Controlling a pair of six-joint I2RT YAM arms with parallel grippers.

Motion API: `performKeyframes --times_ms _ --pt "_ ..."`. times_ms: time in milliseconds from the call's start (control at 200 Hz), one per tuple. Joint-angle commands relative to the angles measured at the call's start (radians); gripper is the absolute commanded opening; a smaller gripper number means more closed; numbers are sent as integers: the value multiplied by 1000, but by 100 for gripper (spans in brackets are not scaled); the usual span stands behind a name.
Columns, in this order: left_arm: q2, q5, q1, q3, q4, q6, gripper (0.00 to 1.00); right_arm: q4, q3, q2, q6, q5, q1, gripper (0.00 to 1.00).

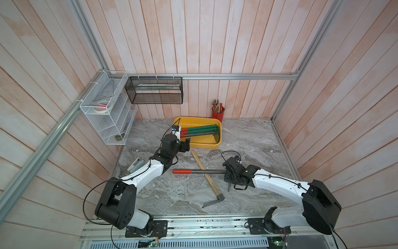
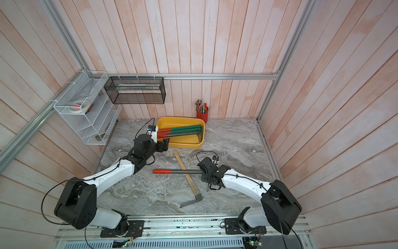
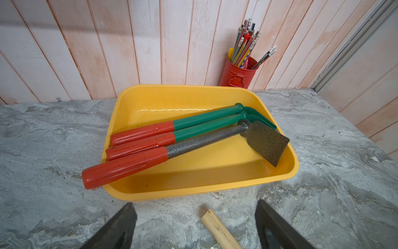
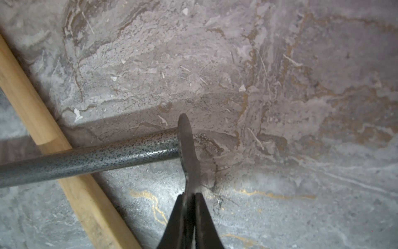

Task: Put the small hoe into the storage box
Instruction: Pick up the hoe from the center of the board, then place the hoe in the storage box.

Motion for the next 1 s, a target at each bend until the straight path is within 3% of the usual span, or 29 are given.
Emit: performKeyframes --times_ms 0,65,275,520,710,865,995 --pt "-23 3 -1 7 -17 14 88 47 16 31 -110 -79 -26 5" --pt "-24 3 -9 9 -18 20 88 58 17 36 -136 -101 -44 0" --pt "-35 1 -38 33 -45 62 88 38 59 40 -222 -109 -99 0" --pt "-68 41 -117 42 -105 257 88 -106 235 32 -408 -71 -206 0" --pt "-100 31 -195 6 -109 376 74 -186 410 56 -550 -6 -272 0" --pt "-119 93 -223 28 -152 429 74 -210 538 103 -638 50 -307 0" --pt "-101 78 -230 63 -232 499 77 -198 602 122 -683 47 -314 0"
